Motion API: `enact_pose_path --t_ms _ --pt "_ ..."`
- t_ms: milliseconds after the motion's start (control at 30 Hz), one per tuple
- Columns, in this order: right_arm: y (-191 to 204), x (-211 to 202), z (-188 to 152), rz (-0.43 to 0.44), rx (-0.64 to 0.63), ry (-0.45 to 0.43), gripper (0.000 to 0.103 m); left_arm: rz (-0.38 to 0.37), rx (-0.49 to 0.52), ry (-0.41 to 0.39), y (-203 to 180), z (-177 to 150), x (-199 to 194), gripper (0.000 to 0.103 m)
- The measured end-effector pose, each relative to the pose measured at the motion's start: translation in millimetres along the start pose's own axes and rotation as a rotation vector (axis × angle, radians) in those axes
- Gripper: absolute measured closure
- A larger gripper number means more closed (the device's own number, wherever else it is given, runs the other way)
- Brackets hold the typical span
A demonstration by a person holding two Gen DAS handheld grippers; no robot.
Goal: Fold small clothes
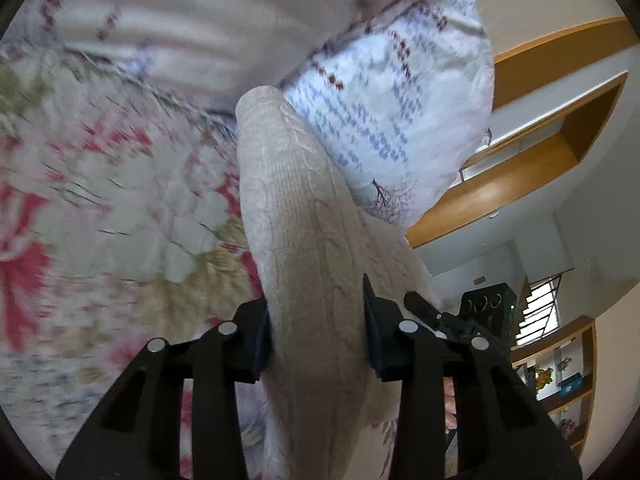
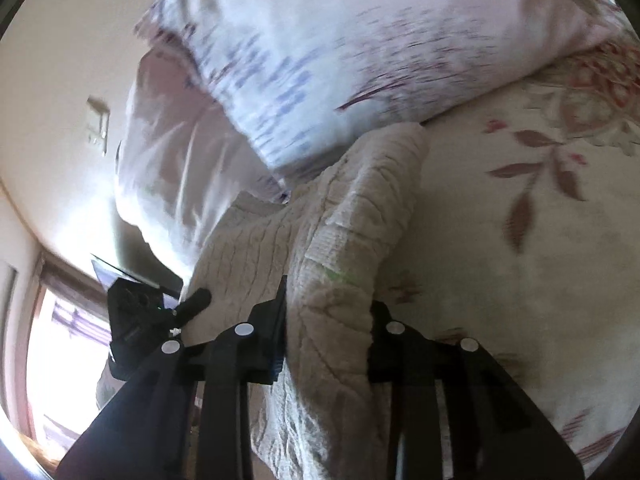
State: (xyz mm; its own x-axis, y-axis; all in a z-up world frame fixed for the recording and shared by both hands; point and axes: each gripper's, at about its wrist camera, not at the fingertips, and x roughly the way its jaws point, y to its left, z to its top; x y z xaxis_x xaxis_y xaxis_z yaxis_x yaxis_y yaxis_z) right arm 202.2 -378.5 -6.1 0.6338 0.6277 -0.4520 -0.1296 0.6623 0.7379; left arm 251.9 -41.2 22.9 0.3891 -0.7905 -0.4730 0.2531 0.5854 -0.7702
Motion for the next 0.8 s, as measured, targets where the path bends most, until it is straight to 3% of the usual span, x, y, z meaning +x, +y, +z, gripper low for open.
enact_pose_path --t_ms 267,400,467,533,667,800 --pt "49.0 41.6 -26.5 0.003 -0.128 0.031 0.075 0.069 0.020 -0.049 31.5 2.7 -71.7 0.065" --pt "44.4 70.3 -45.9 -0.078 -0.110 0.073 0.074 0.127 -0.041 -0.016 68.8 0.7 -73.1 0.064" --pt "33.7 71.5 -45.5 -0.045 -0.038 0.077 0.072 0.109 -0.082 -0.023 82.5 -3.8 -70.1 0.061" --pt "26.7 72.6 -42.0 -0.029 0.014 0.097 0.071 0.116 -0.075 -0.039 82.5 -5.1 -68.2 0.058" --pt "30.1 73.4 -39.3 -0.068 -0.004 0.121 0.061 0.168 -0.058 -0.047 79.1 -7.6 -66.5 0.048" --pt "34.6 57.4 -33.4 -0.080 0.004 0.067 0.056 0.179 -0.054 -0.058 74.4 -10.0 -74.6 0.046"
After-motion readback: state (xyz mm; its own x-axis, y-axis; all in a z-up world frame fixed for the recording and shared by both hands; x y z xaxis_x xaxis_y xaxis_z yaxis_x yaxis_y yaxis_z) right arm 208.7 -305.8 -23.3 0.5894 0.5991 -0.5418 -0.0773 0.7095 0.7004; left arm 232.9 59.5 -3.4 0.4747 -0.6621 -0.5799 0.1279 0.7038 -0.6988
